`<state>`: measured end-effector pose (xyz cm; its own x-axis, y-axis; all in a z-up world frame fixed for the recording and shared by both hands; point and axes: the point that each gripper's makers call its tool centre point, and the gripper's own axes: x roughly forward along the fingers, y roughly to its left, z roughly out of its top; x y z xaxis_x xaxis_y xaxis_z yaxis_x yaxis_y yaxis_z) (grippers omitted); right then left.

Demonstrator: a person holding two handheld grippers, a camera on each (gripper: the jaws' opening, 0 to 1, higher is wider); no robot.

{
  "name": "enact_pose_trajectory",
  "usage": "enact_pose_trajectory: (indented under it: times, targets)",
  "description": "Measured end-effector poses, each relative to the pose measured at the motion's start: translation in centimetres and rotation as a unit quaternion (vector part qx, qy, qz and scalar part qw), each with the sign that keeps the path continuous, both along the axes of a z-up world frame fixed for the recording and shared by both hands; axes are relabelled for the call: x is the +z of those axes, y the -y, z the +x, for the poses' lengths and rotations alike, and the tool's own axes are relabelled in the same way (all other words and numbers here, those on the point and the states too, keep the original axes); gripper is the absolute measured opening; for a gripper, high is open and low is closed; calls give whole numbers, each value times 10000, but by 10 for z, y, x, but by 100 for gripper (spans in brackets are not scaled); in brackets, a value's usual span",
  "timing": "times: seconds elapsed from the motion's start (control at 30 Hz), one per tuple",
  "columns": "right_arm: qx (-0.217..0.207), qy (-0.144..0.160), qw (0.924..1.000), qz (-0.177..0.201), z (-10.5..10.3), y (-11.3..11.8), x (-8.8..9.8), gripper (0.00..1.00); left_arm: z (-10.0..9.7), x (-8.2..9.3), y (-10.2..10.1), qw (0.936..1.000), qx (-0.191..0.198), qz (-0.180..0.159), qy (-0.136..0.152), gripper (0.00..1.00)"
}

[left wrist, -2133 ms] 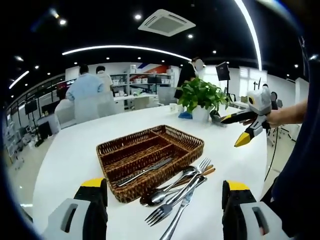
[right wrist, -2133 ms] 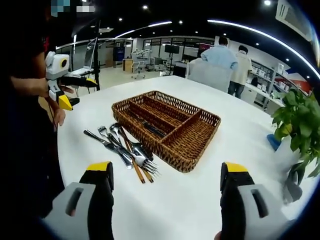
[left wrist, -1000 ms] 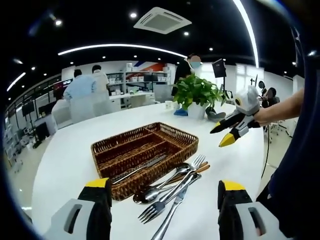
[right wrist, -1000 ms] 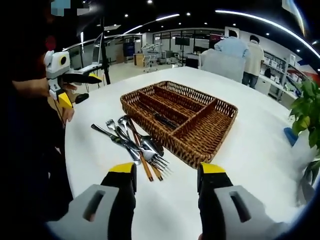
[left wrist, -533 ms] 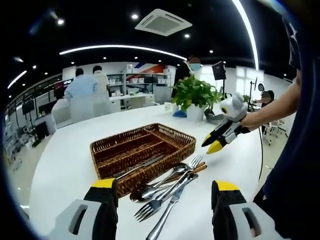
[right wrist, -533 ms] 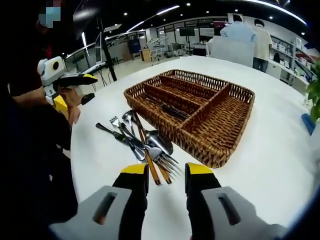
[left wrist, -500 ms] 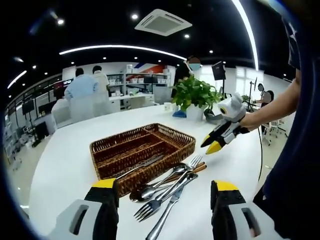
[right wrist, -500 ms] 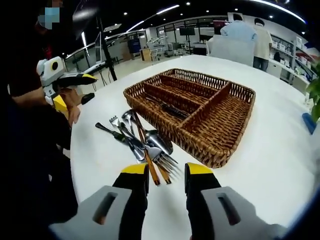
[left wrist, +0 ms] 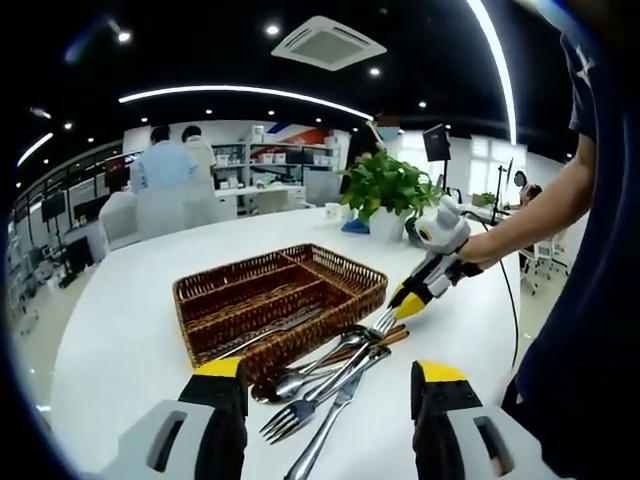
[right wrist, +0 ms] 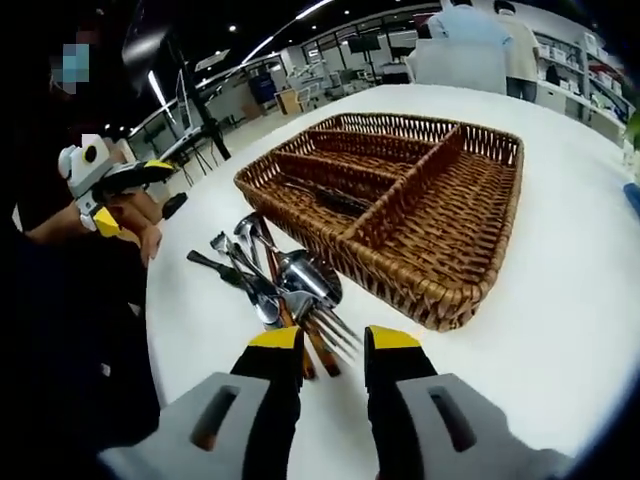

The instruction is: Arrange the knives, forks, and spoons in their matching storage slots by inserting each utensil handle-first until every utensil is classified and aligned in the correct compartment

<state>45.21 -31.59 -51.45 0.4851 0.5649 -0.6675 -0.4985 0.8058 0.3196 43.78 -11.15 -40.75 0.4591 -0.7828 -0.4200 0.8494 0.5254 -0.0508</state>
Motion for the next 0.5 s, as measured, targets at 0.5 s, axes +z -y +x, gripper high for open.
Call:
enact_pose_trajectory:
  times: [0.5]
  targets:
    - [18,-321,9985,454,0,-9,-9,10,4,-9,17,9996,-210,12,-188,62]
